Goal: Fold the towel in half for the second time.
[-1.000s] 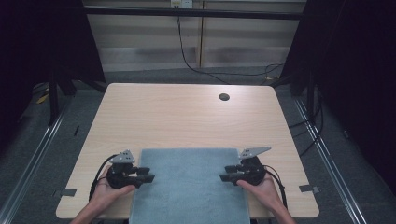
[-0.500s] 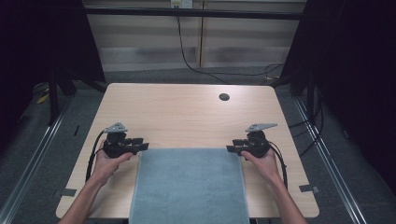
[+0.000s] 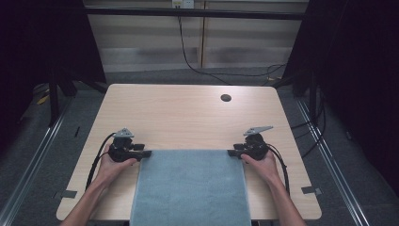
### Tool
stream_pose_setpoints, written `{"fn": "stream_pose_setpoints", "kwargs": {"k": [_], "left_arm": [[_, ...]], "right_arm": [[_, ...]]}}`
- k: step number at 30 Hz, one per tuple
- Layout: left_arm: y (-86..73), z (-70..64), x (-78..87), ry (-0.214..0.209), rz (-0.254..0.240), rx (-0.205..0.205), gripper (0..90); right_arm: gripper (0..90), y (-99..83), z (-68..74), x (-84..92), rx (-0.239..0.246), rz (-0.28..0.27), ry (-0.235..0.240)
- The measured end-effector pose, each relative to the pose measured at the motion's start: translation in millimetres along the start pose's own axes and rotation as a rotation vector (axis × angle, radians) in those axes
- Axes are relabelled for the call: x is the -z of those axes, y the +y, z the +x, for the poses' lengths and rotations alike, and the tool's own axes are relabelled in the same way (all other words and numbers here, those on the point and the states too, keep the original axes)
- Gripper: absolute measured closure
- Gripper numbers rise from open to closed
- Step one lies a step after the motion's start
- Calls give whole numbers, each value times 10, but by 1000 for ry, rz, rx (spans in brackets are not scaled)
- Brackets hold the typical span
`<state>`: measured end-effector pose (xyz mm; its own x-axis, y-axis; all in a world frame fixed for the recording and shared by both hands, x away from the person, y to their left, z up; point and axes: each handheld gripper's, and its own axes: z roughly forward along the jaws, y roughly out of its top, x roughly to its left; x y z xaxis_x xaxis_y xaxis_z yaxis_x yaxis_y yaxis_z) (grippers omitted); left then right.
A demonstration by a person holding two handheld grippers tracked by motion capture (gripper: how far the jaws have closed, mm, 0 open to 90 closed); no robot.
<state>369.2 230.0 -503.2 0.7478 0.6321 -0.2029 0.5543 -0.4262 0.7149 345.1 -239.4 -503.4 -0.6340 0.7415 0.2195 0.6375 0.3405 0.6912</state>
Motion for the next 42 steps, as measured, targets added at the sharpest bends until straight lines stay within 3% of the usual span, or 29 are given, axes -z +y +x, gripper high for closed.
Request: {"fn": "stream_pose_setpoints", "kwargs": {"k": [4, 8, 13, 20, 23, 25, 30, 42], "left_arm": [[-28, -44, 3, -5, -7, -25, 526], [-57, -26, 13, -46, -11, -8, 690], [-44, -67, 33, -42, -20, -3, 814], [38, -56, 140, -65, -93, 39, 831], [136, -57, 193, -65, -136, 42, 833], [186, -77, 207, -54, -138, 25, 835], [288, -45, 280, -65, -194, 48, 836], [669, 10, 416, -22, -261, 34, 837]], "right_arm": [[614, -42, 40, 11, 0, -15, -11], [767, -92, 49, 40, -8, -13, 23], [844, -84, 82, 66, -12, -15, 22], [854, -40, 68, 174, -29, -80, 32], [856, -11, 83, 218, -29, -96, 21], [858, 28, 75, 258, -37, -113, 8], [859, 141, 84, 384, -32, -163, 10], [860, 511, 32, 584, -23, -227, -8]]}}
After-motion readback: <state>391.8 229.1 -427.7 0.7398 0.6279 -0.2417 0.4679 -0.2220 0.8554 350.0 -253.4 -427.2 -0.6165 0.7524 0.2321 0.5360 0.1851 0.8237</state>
